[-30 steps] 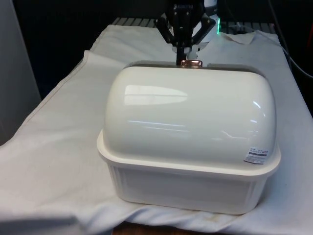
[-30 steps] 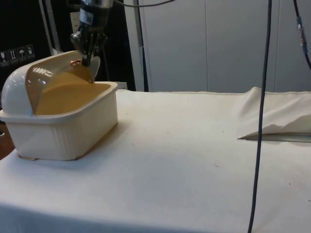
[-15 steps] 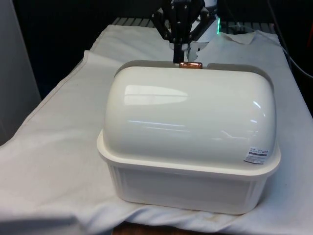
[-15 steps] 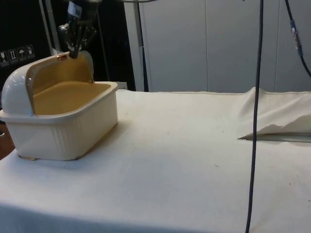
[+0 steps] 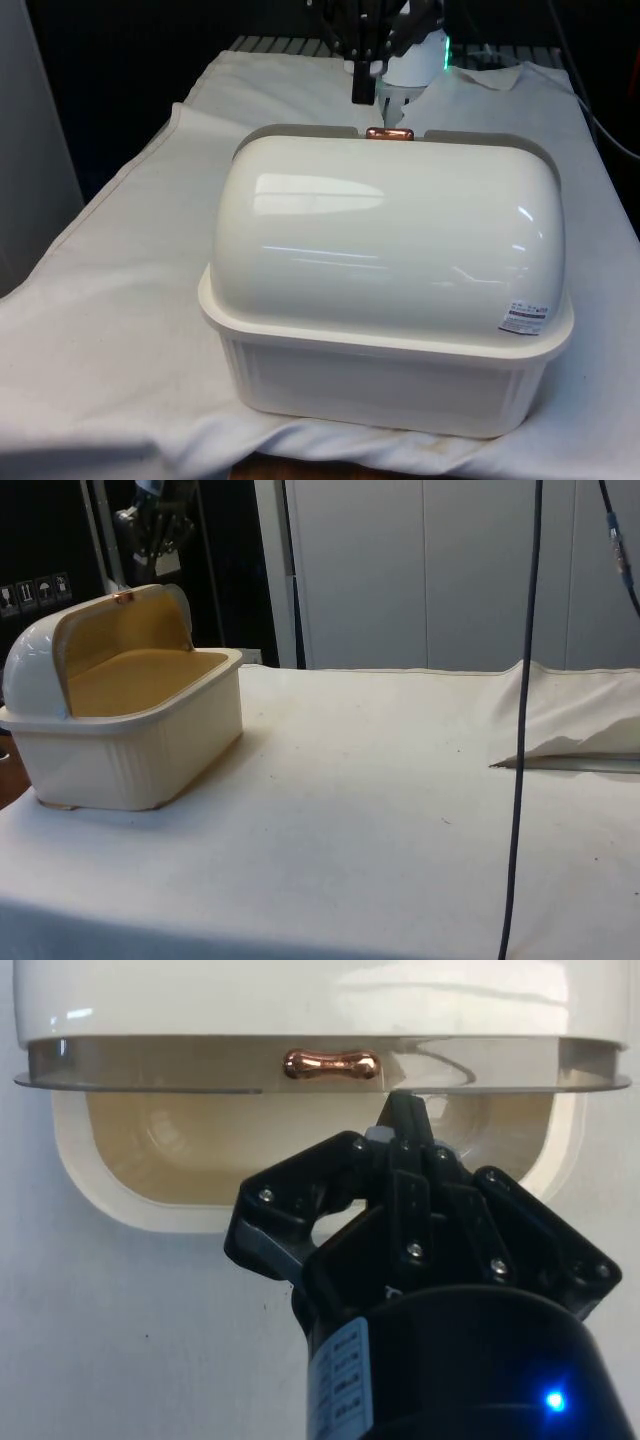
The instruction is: Open the lid, then close it.
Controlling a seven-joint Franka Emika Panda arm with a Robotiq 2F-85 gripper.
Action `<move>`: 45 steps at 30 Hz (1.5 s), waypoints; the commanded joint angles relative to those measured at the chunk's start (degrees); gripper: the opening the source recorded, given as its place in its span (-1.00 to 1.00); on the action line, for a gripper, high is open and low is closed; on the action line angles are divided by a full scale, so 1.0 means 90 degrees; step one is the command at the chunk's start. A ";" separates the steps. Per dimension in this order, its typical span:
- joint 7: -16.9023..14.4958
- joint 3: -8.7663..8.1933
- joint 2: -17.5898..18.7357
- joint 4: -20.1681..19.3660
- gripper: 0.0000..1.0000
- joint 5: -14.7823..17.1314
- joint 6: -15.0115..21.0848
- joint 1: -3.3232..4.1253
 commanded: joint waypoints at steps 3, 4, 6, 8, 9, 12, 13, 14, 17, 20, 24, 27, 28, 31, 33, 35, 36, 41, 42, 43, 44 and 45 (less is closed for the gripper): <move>0.0006 0.0000 0.0064 0.0121 -1.00 0.0006 0.0032 0.0006; 0.0006 0.0000 0.0076 0.0146 -1.00 0.0006 0.0038 0.0006; 0.0000 0.0000 0.0045 0.0115 -1.00 0.0000 0.0013 0.0006; 0.0006 0.0006 0.0134 0.0248 -1.00 0.0006 0.0045 0.0000; 0.0000 0.0006 0.0191 0.0331 -1.00 0.0013 0.0045 0.0000; 0.0000 0.0006 0.0280 0.0471 -1.00 0.0013 0.0032 0.0000; 0.0006 0.0006 0.0318 0.0522 -1.00 0.0013 0.0032 0.0006; 0.0006 0.0006 0.0350 0.0573 -1.00 0.0006 0.0025 0.0006; 0.0013 0.0006 0.0420 0.0668 -1.00 0.0006 0.0019 0.0013; 0.0032 0.0006 0.0547 0.0834 -1.00 -0.0006 -0.0006 0.0032; 0.0045 0.0013 0.0643 0.0949 -1.00 -0.0013 -0.0013 0.0051; 0.0045 0.0019 0.0681 0.0987 -1.00 -0.0013 -0.0006 0.0070; 0.0051 0.0019 0.0694 0.0987 -1.00 -0.0013 0.0000 0.0076; 0.0057 0.0025 0.0700 0.0980 -1.00 -0.0019 0.0019 0.0089; 0.0083 0.0025 0.0719 0.0968 -1.00 -0.0025 0.0032 0.0115; 0.0019 0.0057 0.0713 0.0968 -1.00 0.0000 0.0006 0.0089; 0.0121 0.0025 0.0745 0.0955 -1.00 -0.0038 0.0057 0.0146; 0.0210 0.0057 0.0809 0.0942 -1.00 -0.0051 0.0083 0.0197; 0.0223 0.0057 0.0809 0.0942 -1.00 -0.0051 0.0083 0.0210; 0.0127 0.0108 0.0809 0.0961 -1.00 0.0000 0.0019 0.0166; 0.0236 0.0064 0.0815 0.0936 -1.00 -0.0051 0.0083 0.0216; 0.0242 0.0064 0.0815 0.0929 -1.00 -0.0051 0.0076 0.0223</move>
